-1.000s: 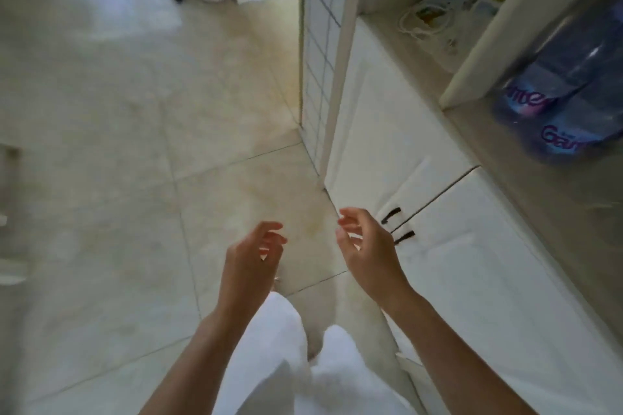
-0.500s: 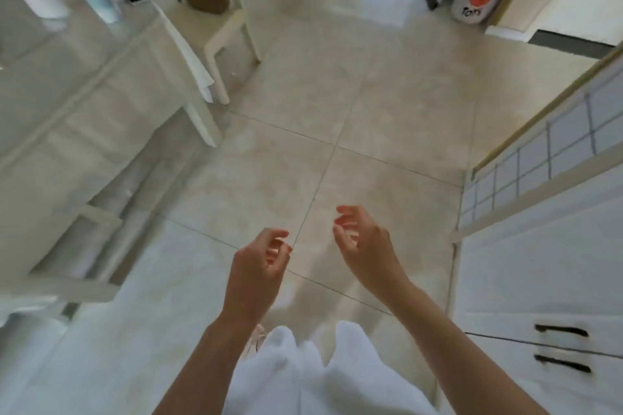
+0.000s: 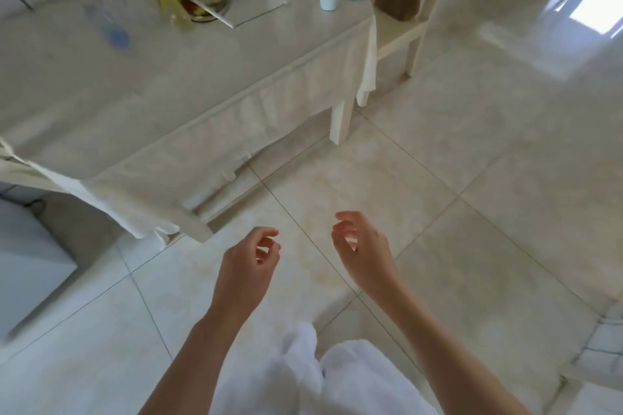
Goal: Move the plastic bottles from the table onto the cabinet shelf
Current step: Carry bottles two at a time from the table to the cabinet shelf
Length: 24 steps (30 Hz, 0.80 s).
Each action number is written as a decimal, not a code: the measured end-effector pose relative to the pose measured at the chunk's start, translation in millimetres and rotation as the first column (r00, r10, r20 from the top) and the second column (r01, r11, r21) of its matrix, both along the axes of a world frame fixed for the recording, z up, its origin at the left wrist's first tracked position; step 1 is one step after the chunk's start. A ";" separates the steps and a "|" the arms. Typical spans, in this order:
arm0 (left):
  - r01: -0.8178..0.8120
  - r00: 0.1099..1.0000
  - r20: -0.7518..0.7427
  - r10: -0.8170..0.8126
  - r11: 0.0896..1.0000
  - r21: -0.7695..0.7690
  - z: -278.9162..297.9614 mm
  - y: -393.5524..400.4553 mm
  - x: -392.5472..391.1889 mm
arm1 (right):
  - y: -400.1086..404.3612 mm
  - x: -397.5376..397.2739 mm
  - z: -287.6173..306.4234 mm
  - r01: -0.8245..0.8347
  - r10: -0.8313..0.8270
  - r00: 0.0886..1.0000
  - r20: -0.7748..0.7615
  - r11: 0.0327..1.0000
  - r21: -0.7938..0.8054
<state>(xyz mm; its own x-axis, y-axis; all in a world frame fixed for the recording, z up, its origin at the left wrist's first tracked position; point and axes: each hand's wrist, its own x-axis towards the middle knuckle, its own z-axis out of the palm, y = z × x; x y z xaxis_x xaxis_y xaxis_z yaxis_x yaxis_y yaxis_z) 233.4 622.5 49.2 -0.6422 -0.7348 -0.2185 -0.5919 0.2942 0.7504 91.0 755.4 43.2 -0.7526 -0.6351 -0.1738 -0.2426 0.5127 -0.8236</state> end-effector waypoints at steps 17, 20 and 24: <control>-0.316 0.948 -0.042 0.316 0.949 0.006 -2.4 -200.4 -105.5 | -249.7 -124.2 9.2 -0.327 0.326 0.944 -0.055 0.945 0.001; -0.363 0.930 -0.060 0.362 0.932 -0.005 5.0 -239.5 -133.8 | -298.1 -153.4 16.6 -0.411 0.409 0.909 -0.083 0.912 -0.009; -0.442 0.894 -0.065 0.443 0.897 0.026 8.9 -282.4 -155.8 | -357.2 -181.7 19.3 -0.482 0.480 0.873 -0.088 0.876 -0.001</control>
